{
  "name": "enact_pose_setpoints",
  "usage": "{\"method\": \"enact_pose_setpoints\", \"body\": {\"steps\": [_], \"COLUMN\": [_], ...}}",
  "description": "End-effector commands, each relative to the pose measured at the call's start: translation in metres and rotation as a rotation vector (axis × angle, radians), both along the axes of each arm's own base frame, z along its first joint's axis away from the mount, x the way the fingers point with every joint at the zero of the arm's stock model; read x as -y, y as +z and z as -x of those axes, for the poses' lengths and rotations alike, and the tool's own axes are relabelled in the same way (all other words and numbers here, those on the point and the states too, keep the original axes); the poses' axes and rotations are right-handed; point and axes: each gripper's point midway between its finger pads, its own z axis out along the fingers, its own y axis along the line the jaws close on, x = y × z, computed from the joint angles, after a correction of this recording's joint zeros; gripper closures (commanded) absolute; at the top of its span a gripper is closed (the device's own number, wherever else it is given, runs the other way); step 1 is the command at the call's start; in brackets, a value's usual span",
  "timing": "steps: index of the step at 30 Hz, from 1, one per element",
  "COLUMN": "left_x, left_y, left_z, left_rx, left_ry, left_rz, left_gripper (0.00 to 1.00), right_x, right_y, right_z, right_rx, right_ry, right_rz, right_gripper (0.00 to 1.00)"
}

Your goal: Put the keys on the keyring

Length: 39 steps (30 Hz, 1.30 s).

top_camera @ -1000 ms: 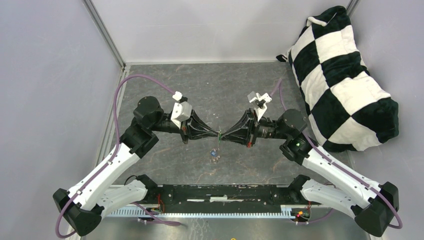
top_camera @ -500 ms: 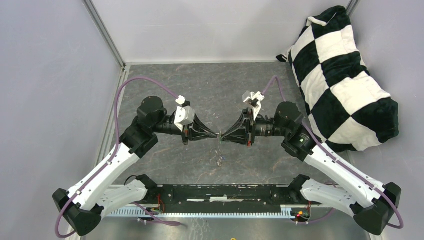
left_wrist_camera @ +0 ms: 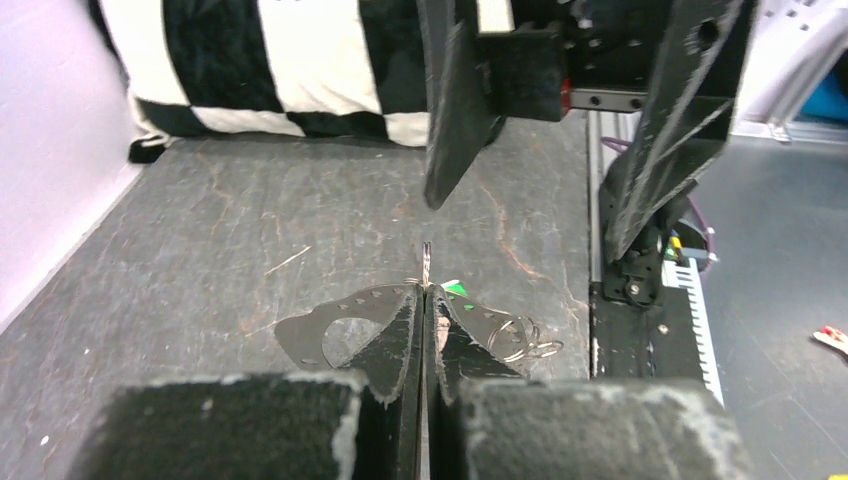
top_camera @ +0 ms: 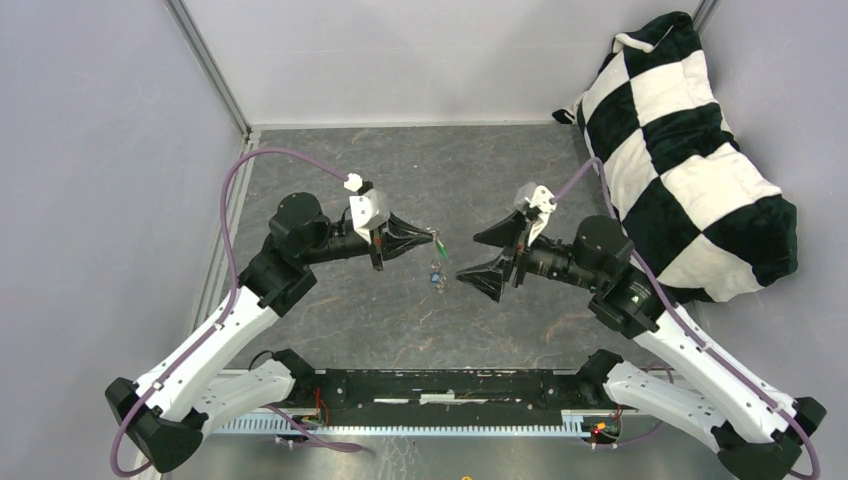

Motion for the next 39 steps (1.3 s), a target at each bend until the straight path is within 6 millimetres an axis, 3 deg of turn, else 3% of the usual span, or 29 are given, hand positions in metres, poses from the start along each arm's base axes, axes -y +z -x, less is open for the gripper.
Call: {"method": "enact_pose_setpoints", "body": {"steps": [1,11,14,16,21,27,29,30,31,34,37,39], "left_x": [-0.006,-0.012,-0.01,-0.008,-0.009,-0.005,-0.004,-0.004,-0.004,-0.009,-0.019,-0.027], "left_y": [0.019,0.02,0.02,0.02,0.023,0.021,0.018,0.017,0.016,0.009,0.009,0.005], "left_z": [-0.019,-0.043,-0.044,-0.043,-0.043,-0.038,-0.038,-0.039,-0.041,-0.055,-0.076,-0.093], "left_rx": [-0.001,-0.004,-0.017,-0.021,-0.02,-0.031,-0.043,-0.05,-0.059,-0.095,-0.092,-0.104], "left_ry": [0.138,0.26,0.257,0.248,0.249,0.213,0.207,0.209,0.22,0.304,0.418,0.51], "left_rz": [0.085,0.092,0.094,0.094,0.093,0.081,0.07,0.063,0.055,0.02,-0.031,-0.074], "left_gripper": [0.98,0.98,0.98,0.98,0.98,0.98,0.96,0.91,0.8,0.22,0.02,0.0], "right_x": [0.01,-0.029,-0.039,-0.044,-0.046,-0.047,-0.045,-0.041,-0.037,-0.023,-0.003,0.011], "right_y": [0.02,-0.02,-0.028,-0.033,-0.049,-0.057,-0.059,-0.062,-0.066,-0.083,-0.102,-0.113], "right_z": [-0.019,-0.014,-0.023,-0.03,-0.05,-0.057,-0.059,-0.064,-0.068,-0.081,-0.1,-0.113], "right_rx": [0.118,0.175,0.192,0.202,0.251,0.324,0.345,0.349,0.356,0.35,0.31,0.293], "right_ry": [-0.126,-0.081,-0.098,-0.115,-0.179,-0.189,-0.202,-0.234,-0.255,-0.311,-0.371,-0.414], "right_rz": [-0.07,0.064,0.113,0.131,0.179,0.188,0.197,0.212,0.234,0.313,0.387,0.438], "right_gripper": [0.02,0.02,0.09,0.21,0.62,0.95,1.0,1.0,1.0,1.0,1.0,1.0]}}
